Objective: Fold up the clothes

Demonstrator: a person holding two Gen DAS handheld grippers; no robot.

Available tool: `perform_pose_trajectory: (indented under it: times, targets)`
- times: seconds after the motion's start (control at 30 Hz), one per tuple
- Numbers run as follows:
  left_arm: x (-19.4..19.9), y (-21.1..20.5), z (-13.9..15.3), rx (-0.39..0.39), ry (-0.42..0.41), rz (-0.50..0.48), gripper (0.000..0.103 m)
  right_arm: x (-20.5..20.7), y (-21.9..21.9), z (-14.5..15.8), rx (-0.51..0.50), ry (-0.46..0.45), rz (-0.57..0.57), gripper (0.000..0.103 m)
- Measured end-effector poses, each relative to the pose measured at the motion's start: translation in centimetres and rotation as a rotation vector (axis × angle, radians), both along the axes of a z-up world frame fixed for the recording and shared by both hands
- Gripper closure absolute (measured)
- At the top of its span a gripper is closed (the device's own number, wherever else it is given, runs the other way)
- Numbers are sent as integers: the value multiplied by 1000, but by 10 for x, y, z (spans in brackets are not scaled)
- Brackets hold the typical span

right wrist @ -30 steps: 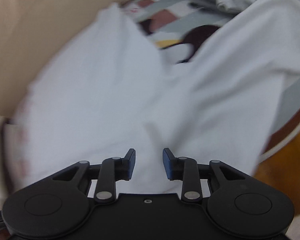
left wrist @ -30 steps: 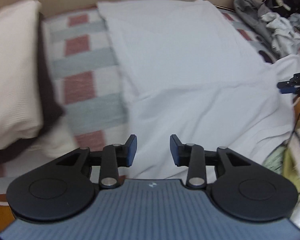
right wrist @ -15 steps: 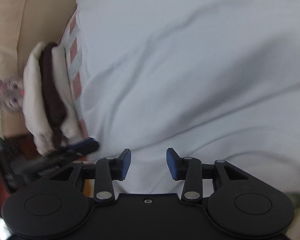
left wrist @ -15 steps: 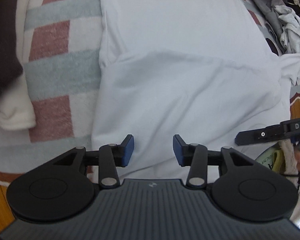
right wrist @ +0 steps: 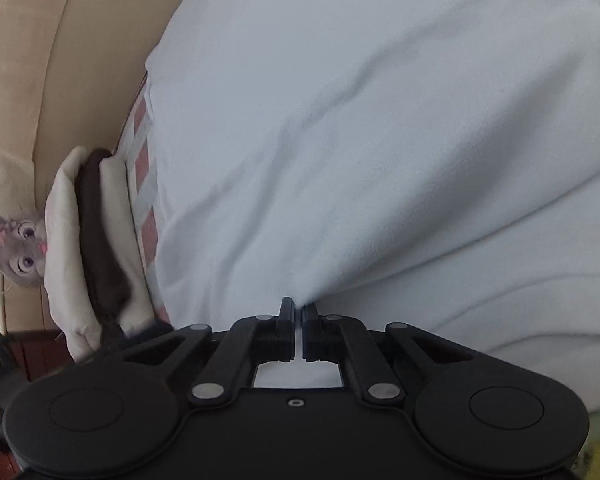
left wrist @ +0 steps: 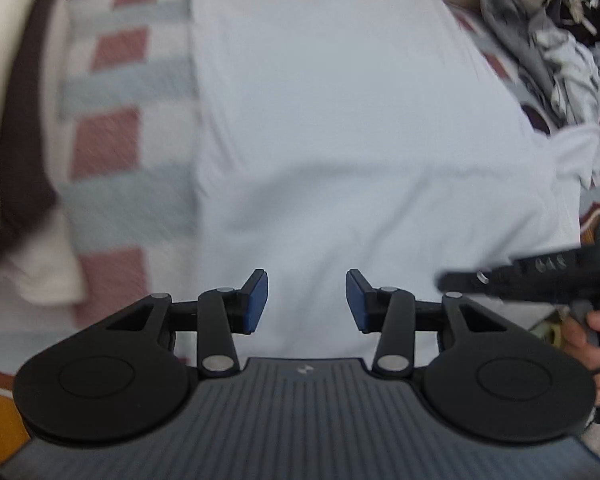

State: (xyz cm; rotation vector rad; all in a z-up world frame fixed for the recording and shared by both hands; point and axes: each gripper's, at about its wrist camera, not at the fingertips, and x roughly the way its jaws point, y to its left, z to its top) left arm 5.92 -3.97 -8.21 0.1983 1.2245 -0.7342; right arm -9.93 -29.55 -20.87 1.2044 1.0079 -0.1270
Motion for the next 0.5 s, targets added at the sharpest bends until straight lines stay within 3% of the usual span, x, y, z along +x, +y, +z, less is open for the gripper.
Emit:
perform_pose_trajectory:
  times: [0.13,0.23,0.33,0.4,0.43,0.5]
  targets:
    - [11,25,2,53,5,27,61,-13,-3,11,-59,28,30,98]
    - [8,43,-13,92,54,64,61,-10,-1,1,-78,48,86,97]
    - [5,53,-30,54,164,119,61,-10,-3,-3,-74,54,96,97]
    - [2,61,-38,7,219,156,55,-10,-3,-1,-83,50,102,97]
    - [0,63,-41,-13,226,175,49,-10,-2,0,-96,46,113,97]
    - [0,65,-44,-29,227,215,48,-8,-1,2,-115,42,127,97]
